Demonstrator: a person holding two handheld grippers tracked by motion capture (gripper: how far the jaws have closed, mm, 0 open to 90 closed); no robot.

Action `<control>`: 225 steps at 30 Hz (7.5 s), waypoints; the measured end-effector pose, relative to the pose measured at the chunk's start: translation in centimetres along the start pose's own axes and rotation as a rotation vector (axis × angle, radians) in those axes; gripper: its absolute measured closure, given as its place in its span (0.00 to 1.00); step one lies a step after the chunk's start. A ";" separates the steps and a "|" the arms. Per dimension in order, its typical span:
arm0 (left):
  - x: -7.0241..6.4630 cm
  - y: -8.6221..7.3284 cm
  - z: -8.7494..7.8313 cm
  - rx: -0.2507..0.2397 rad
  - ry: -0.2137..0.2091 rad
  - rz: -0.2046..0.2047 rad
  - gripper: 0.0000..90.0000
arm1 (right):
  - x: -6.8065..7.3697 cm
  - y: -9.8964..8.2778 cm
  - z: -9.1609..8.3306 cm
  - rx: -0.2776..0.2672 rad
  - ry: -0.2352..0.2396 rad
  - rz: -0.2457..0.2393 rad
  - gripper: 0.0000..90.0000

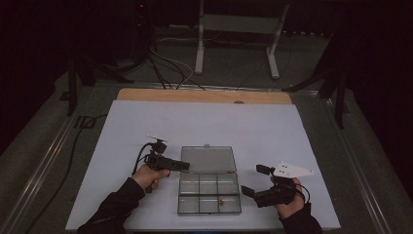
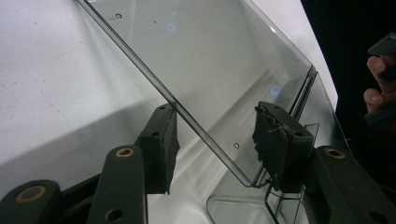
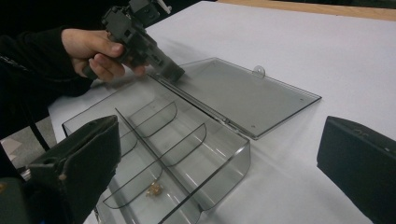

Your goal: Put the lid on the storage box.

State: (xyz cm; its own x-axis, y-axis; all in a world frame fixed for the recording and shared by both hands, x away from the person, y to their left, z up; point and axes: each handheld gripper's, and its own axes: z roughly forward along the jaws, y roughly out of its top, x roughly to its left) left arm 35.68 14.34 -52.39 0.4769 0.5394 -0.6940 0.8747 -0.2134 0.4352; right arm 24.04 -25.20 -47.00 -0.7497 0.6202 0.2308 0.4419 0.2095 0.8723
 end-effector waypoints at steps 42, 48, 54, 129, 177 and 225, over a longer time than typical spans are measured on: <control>-0.3 -0.2 -1.0 -0.059 -0.034 0.073 0.80 | 0.0 0.0 0.1 0.000 0.003 0.008 0.00; -0.4 -0.2 -1.2 -0.070 -0.035 0.086 0.82 | 0.0 0.0 0.1 -0.001 0.003 0.006 0.00; -0.5 -0.2 -1.3 -0.079 -0.034 0.112 0.84 | 0.0 0.0 0.1 0.000 0.003 0.004 0.00; -2.9 -2.3 -2.8 -0.200 0.066 0.663 0.96 | -0.7 -0.1 0.3 -0.003 0.073 0.097 0.00; -4.4 -4.6 -2.9 -0.253 0.187 1.046 0.97 | -0.7 0.4 1.4 0.096 0.084 0.164 0.40; -4.9 -6.1 -2.9 -0.254 0.236 1.233 0.90 | -0.4 1.0 0.8 0.082 0.138 0.166 1.00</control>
State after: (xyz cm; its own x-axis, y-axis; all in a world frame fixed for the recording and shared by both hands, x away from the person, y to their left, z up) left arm 27.78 15.39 -50.01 0.9065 0.2333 0.3518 -0.1865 -0.5264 0.8295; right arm 25.20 -24.63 -46.55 -0.7211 0.5434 0.4299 0.5990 0.1770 0.7810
